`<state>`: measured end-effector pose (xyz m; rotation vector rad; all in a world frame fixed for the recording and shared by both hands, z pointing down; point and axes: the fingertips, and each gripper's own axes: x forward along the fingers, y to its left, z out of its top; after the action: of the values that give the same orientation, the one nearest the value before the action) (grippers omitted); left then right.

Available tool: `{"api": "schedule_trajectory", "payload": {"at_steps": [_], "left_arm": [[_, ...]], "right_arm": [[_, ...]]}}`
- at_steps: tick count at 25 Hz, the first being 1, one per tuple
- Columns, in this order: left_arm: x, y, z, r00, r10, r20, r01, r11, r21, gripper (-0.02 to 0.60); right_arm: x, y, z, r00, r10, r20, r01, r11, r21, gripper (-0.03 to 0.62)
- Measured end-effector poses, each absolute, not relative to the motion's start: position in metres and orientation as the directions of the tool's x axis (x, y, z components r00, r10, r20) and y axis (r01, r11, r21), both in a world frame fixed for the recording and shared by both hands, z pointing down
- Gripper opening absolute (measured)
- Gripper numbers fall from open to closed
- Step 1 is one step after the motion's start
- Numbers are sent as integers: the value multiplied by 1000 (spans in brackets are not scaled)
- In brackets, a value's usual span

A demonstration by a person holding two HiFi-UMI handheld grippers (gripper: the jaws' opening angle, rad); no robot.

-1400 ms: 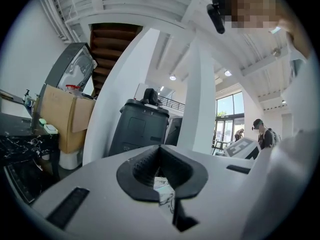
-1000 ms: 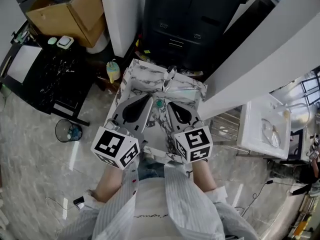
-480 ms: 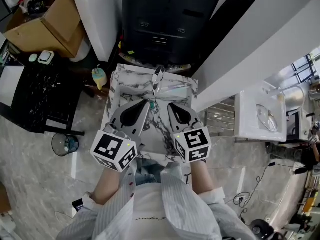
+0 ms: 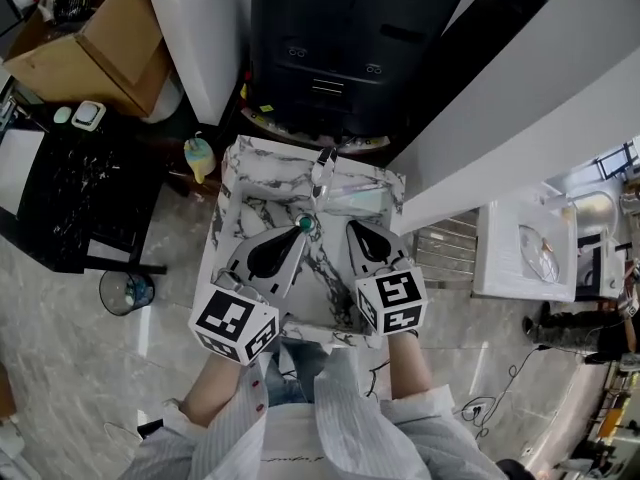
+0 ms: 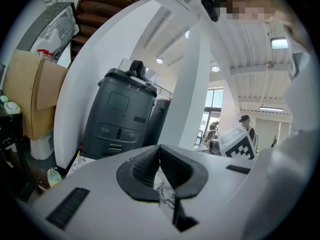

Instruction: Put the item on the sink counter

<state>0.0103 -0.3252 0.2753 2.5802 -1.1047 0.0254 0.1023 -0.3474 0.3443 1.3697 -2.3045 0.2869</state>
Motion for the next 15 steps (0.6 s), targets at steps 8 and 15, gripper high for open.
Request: {"api": "schedule_trajectory", "payload": {"at_steps": [8,15], "left_arm": [[18,-340,316,687,-697,207,-723,-625,293,17],[38,-347,353,693,-674,255,-718,-615,326,17]], "right_arm": [[122,-377,388,-390,-744,542,-841,528,121,9],[129,-402,430,-381,-693,612,-791,587,171,11]]}}
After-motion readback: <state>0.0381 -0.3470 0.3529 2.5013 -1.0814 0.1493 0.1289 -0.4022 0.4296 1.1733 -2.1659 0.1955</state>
